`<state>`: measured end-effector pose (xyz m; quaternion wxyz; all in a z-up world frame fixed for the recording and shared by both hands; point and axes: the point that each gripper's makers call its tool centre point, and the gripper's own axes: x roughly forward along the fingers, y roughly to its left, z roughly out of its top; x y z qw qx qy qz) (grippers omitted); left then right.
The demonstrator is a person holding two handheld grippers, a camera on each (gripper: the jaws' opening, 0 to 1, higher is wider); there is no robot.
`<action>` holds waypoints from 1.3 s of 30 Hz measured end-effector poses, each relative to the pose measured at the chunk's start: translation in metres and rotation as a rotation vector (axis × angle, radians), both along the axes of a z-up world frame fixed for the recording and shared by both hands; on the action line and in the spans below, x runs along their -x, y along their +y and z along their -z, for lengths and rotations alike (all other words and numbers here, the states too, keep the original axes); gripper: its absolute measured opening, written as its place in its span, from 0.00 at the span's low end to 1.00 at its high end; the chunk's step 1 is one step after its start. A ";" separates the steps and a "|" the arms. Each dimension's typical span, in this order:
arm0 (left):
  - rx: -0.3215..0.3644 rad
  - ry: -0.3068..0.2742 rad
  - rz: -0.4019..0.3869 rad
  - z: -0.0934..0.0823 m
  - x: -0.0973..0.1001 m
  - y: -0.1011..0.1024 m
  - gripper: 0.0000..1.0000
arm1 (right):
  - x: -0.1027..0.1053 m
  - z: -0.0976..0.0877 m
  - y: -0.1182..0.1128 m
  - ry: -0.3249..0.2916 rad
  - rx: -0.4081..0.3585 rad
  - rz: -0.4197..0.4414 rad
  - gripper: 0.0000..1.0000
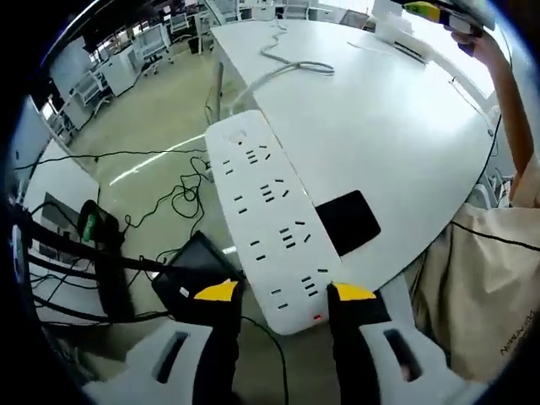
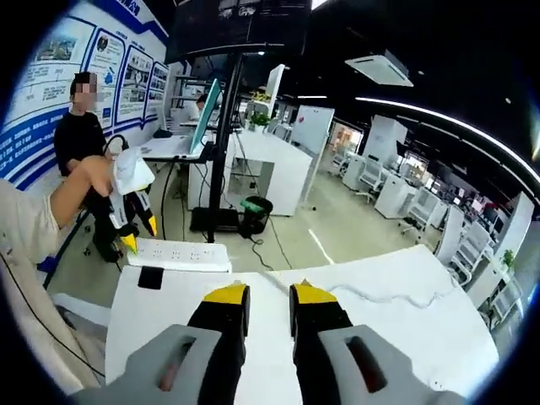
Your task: Pick up the power strip scattered on the table, fix it on the side mounting bracket of the table, and press the switch
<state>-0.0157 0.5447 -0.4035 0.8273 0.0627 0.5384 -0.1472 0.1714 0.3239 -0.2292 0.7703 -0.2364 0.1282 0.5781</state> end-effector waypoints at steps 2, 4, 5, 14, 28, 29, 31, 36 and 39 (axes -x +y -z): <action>0.017 -0.026 0.006 0.000 0.000 0.000 0.49 | -0.002 0.000 -0.009 0.002 -0.009 0.015 0.17; 0.039 -0.041 0.014 0.000 0.000 -0.002 0.47 | -0.003 0.001 -0.016 0.003 -0.016 0.024 0.17; 0.047 -0.045 0.011 0.000 0.000 -0.001 0.47 | -0.004 0.001 -0.021 0.005 -0.021 0.033 0.17; 0.038 -0.099 0.069 -0.002 -0.003 -0.004 0.46 | -0.013 0.001 -0.063 -0.005 -0.045 0.099 0.17; -0.011 -0.184 0.139 -0.028 -0.013 -0.002 0.44 | -0.019 -0.006 -0.132 -0.032 -0.099 0.216 0.19; -0.011 -0.214 0.128 -0.034 -0.017 0.000 0.44 | -0.019 -0.007 -0.135 -0.033 -0.107 0.221 0.19; -0.006 -0.260 0.112 -0.045 -0.022 0.001 0.44 | -0.017 -0.010 -0.141 -0.031 -0.118 0.225 0.20; -0.003 -0.417 0.105 -0.077 -0.041 -0.005 0.45 | -0.014 -0.015 -0.161 -0.044 -0.145 0.256 0.21; 0.005 -0.518 0.099 -0.098 -0.053 -0.013 0.46 | -0.011 -0.019 -0.176 -0.048 -0.171 0.278 0.22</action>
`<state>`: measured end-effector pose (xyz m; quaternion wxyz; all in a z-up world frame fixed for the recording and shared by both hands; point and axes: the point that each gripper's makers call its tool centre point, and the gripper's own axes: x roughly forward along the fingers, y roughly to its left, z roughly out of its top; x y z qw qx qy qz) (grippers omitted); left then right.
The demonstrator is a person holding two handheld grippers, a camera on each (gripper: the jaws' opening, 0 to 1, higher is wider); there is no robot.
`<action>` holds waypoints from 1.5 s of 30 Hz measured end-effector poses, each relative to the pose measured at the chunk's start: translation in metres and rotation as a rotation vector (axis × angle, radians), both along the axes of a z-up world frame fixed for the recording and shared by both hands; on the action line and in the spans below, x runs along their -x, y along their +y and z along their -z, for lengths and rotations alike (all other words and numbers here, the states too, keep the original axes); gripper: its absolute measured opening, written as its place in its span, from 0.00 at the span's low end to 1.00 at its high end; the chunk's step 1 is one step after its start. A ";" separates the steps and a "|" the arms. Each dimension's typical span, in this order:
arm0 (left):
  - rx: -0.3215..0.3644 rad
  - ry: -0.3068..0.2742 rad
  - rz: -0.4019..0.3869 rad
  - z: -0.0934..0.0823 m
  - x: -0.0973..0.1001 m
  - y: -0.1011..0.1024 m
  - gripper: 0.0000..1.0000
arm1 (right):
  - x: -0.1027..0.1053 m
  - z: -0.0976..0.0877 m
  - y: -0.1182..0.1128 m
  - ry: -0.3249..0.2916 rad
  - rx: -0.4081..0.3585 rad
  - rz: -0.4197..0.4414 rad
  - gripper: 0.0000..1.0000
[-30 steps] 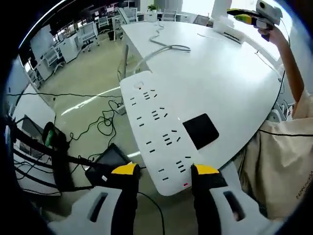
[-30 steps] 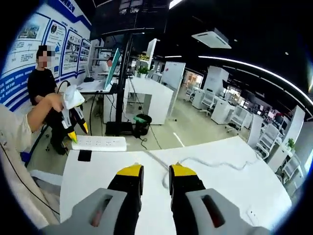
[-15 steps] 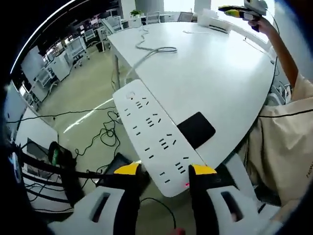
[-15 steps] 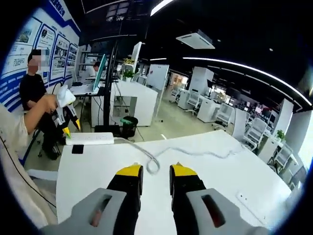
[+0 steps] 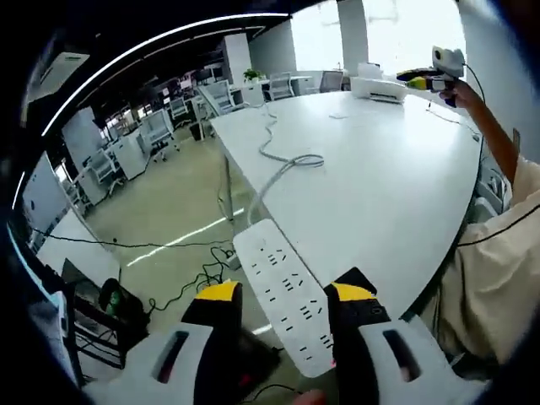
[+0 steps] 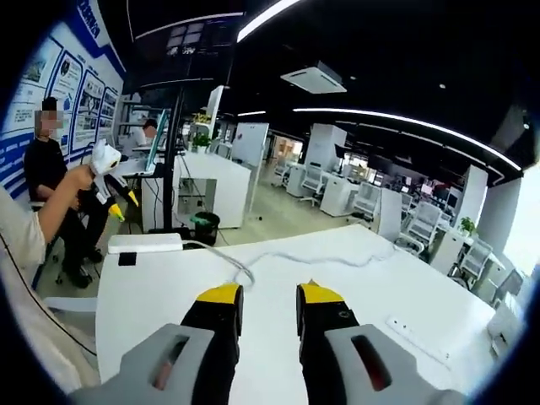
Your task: Pick up the power strip scattered on the table, fix it on the side mounting bracket of the table, and press the switch
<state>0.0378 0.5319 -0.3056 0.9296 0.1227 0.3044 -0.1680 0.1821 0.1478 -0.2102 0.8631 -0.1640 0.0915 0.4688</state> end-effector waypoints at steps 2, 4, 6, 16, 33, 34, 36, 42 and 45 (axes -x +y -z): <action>0.010 -0.034 0.011 -0.007 -0.005 -0.007 0.46 | 0.005 -0.003 -0.008 -0.011 -0.007 0.008 0.23; 0.016 -0.072 0.032 -0.015 -0.011 -0.018 0.46 | 0.008 -0.006 -0.014 -0.019 -0.016 0.015 0.23; 0.020 -0.116 0.046 -0.022 -0.018 -0.028 0.45 | 0.011 -0.010 -0.021 -0.027 -0.028 0.024 0.24; 0.046 -0.359 0.072 -0.060 -0.045 -0.075 0.45 | 0.003 -0.024 -0.077 -0.045 -0.139 0.119 0.25; 0.169 -0.601 0.063 -0.082 -0.054 -0.130 0.52 | 0.020 -0.022 -0.168 -0.110 -0.290 0.290 0.28; 0.178 -0.613 0.062 -0.084 -0.054 -0.132 0.52 | 0.021 -0.022 -0.171 -0.115 -0.290 0.298 0.28; 0.188 -0.634 0.051 -0.084 -0.055 -0.134 0.52 | 0.027 -0.018 -0.179 -0.123 -0.275 0.328 0.28; 0.193 -0.654 0.029 -0.080 -0.058 -0.139 0.56 | 0.044 -0.016 -0.199 -0.162 -0.270 0.389 0.30; 0.187 -0.664 0.033 -0.081 -0.056 -0.142 0.57 | 0.053 -0.013 -0.207 -0.167 -0.286 0.404 0.31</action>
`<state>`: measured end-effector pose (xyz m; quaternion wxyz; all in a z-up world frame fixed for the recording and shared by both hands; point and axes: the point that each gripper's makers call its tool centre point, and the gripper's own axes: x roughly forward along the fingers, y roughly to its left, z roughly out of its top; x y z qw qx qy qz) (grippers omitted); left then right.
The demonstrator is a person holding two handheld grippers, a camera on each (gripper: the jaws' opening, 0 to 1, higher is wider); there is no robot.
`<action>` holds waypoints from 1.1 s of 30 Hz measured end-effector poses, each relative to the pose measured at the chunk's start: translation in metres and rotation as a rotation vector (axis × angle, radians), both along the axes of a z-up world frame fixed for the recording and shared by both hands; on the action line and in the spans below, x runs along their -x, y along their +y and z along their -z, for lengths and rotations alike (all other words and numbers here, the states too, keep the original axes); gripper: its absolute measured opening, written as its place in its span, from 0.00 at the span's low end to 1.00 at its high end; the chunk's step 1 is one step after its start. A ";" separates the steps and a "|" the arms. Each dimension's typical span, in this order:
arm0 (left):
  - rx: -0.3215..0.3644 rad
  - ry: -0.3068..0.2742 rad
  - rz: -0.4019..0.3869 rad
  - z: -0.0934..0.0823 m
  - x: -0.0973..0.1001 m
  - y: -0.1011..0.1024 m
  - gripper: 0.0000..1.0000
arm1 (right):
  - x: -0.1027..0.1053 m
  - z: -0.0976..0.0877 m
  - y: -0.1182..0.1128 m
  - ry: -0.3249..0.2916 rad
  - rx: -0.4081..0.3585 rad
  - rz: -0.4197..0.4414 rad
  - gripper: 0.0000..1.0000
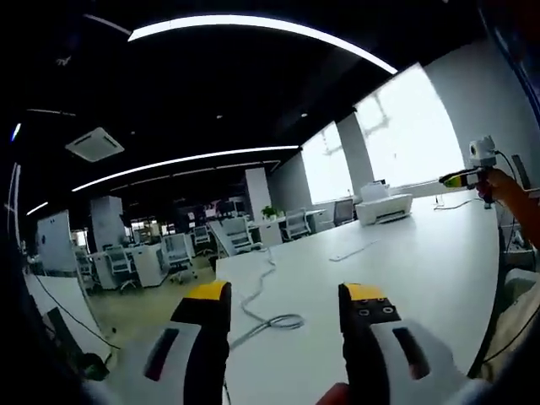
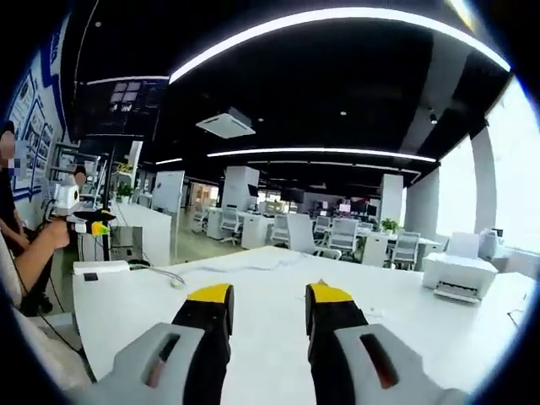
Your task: Pick up the power strip scattered on the table, fix it on the side mounting bracket of the table, and press the switch
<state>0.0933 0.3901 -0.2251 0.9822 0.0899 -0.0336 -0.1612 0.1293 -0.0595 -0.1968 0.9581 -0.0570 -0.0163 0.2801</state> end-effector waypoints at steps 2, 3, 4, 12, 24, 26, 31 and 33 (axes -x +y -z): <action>0.011 -0.005 0.003 0.000 0.003 -0.002 0.58 | 0.004 0.003 -0.003 0.000 -0.009 0.004 0.32; 0.016 -0.012 0.004 -0.001 0.004 -0.002 0.58 | 0.006 0.004 -0.004 -0.001 -0.010 0.008 0.33; 0.019 -0.012 0.005 -0.001 0.004 -0.002 0.58 | 0.007 0.006 -0.006 -0.002 -0.008 0.017 0.33; 0.078 0.000 -0.001 0.009 0.012 -0.004 0.63 | 0.016 0.024 -0.016 0.002 -0.043 0.045 0.37; 0.068 0.026 0.020 0.020 0.017 -0.013 0.65 | 0.032 0.041 -0.022 0.017 -0.024 0.050 0.39; 0.073 0.019 0.015 0.021 0.019 -0.013 0.65 | 0.033 0.043 -0.023 0.012 -0.014 0.061 0.39; 0.084 0.014 0.002 0.024 0.022 -0.012 0.65 | 0.035 0.047 -0.028 0.009 -0.018 0.081 0.40; 0.097 0.012 0.003 0.025 0.023 -0.013 0.65 | 0.036 0.048 -0.029 0.006 -0.027 0.082 0.41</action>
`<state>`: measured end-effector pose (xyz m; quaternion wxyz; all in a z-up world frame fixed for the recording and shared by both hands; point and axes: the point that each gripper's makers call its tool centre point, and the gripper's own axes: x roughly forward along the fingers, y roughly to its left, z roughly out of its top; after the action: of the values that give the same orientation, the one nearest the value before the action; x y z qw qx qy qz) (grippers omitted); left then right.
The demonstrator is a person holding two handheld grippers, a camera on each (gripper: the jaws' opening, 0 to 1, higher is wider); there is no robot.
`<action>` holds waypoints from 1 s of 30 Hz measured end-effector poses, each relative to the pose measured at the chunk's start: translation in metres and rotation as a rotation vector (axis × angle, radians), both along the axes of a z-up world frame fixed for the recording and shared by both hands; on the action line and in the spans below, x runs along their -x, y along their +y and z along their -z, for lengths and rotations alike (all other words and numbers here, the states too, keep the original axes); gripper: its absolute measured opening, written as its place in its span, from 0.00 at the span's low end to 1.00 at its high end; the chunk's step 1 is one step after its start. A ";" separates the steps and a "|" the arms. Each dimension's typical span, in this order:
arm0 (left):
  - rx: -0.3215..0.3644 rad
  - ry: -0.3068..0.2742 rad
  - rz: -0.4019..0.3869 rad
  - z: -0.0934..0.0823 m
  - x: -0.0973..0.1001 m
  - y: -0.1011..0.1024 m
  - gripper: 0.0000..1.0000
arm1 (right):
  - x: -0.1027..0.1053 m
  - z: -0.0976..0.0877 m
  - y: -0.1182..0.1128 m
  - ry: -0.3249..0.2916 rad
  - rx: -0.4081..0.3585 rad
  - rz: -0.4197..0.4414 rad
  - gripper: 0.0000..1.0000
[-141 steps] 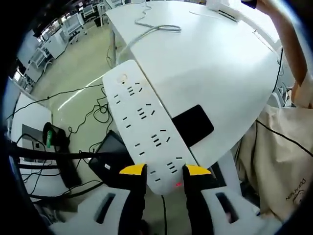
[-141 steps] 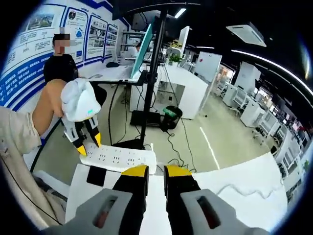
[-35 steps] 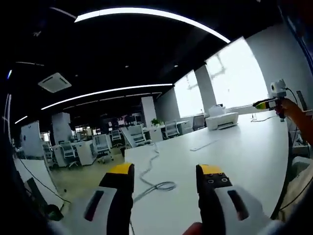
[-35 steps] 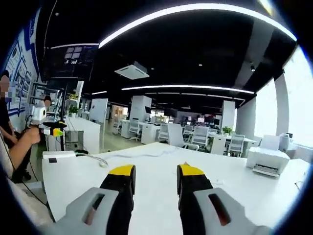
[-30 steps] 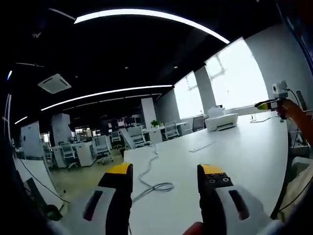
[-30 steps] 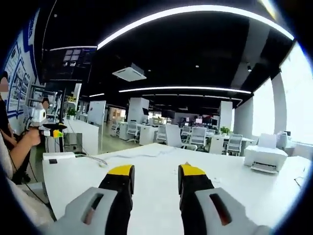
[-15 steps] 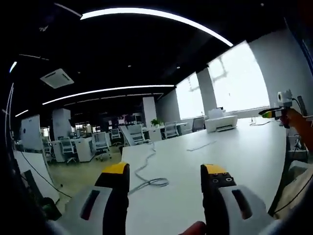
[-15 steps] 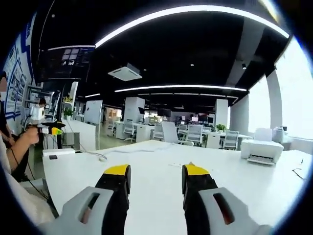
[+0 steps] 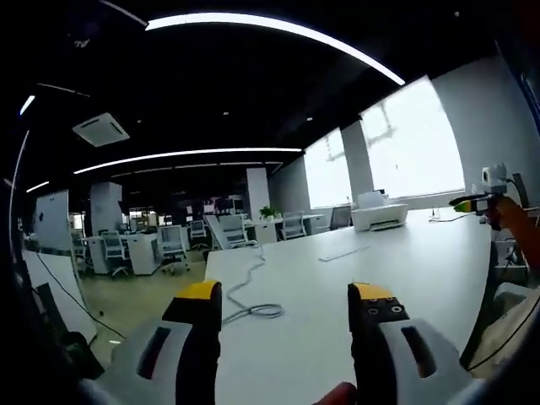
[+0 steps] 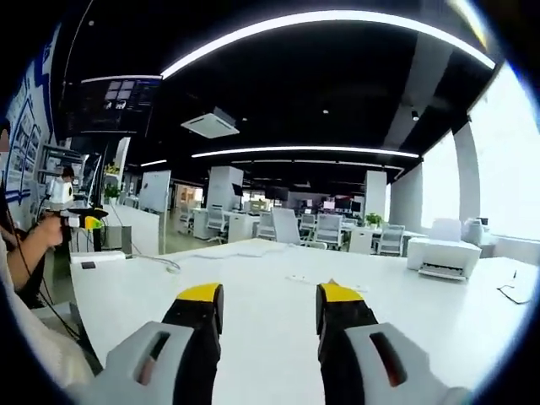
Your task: Pick up the power strip scattered on the table, fix it on the side mounting bracket of the table, and press the switch
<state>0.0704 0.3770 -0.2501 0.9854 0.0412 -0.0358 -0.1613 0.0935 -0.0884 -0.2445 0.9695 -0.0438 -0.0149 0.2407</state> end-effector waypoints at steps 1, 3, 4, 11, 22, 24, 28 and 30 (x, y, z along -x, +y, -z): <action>-0.001 -0.001 0.002 0.002 0.001 -0.003 0.65 | 0.000 0.001 0.000 0.000 -0.002 0.000 0.41; -0.016 0.008 0.001 0.007 0.002 -0.004 0.65 | 0.001 0.003 -0.001 0.003 -0.003 0.001 0.42; -0.021 0.013 -0.003 0.009 0.002 -0.004 0.65 | 0.001 0.004 -0.001 0.004 -0.003 0.000 0.43; -0.002 0.034 -0.006 0.011 0.002 0.000 0.66 | 0.005 0.011 0.002 0.012 -0.019 -0.005 0.46; 0.001 0.019 -0.012 0.004 0.006 0.003 0.67 | 0.003 0.021 0.003 0.028 -0.019 -0.004 0.47; 0.007 0.018 -0.011 0.003 0.006 0.003 0.67 | 0.003 0.023 0.001 0.031 -0.023 -0.001 0.47; 0.008 0.019 -0.008 0.004 0.007 0.002 0.67 | 0.004 0.023 0.001 0.030 -0.027 -0.002 0.47; 0.008 0.022 -0.007 0.005 0.007 0.001 0.66 | 0.005 0.022 0.001 0.029 -0.028 -0.004 0.47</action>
<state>0.0638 0.3782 -0.2552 0.9865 0.0354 -0.0256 -0.1580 0.0890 -0.0870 -0.2667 0.9697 -0.0266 -0.0042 0.2429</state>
